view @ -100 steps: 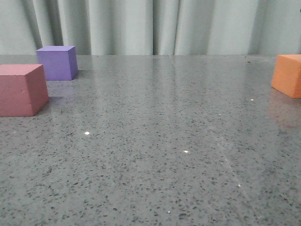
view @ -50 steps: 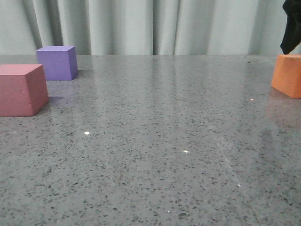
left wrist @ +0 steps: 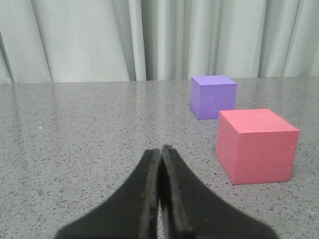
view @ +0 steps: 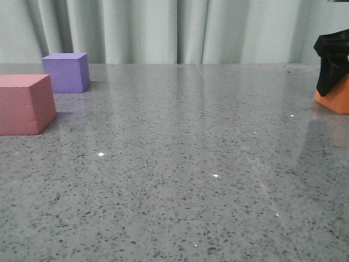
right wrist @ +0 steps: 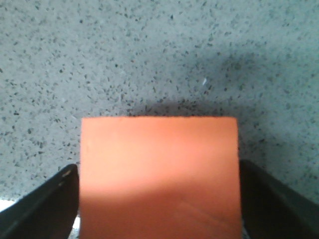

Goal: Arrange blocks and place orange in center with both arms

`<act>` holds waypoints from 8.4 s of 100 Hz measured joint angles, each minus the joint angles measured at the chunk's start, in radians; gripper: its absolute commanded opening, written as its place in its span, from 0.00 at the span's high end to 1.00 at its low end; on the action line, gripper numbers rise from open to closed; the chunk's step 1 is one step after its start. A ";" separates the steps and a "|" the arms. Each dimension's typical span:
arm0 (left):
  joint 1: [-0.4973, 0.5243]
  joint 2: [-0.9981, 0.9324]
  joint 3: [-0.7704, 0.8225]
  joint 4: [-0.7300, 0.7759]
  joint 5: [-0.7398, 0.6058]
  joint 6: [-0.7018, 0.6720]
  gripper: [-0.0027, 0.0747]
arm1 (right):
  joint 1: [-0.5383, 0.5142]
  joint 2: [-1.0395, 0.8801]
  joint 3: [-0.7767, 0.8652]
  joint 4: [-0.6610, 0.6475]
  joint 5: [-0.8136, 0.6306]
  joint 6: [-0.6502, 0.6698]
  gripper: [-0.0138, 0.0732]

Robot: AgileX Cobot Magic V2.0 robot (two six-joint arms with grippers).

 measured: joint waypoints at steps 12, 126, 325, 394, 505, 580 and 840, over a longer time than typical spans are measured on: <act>0.000 0.000 0.000 0.000 0.000 0.000 0.99 | 0.000 0.005 -0.002 0.000 0.000 0.000 0.46; 0.000 0.000 0.000 0.000 0.000 0.000 0.99 | 0.524 0.156 -0.407 -0.187 0.182 0.606 0.52; 0.000 0.000 0.000 0.000 0.000 0.000 0.99 | 0.621 0.046 -0.552 -0.560 0.301 0.743 0.10; 0.000 0.000 0.000 0.000 0.000 0.000 0.99 | 0.248 -0.553 0.133 -0.571 0.193 0.571 0.10; 0.000 0.000 0.000 0.000 0.000 0.000 0.99 | 0.244 -0.976 0.467 -0.573 0.195 0.569 0.92; 0.000 0.000 0.000 0.000 0.000 0.000 0.99 | 0.129 -1.349 0.837 -0.216 -0.279 0.216 0.92; 0.000 0.499 -0.637 -0.165 0.384 0.000 0.99 | 0.030 -1.605 1.162 -0.053 -0.486 0.128 0.92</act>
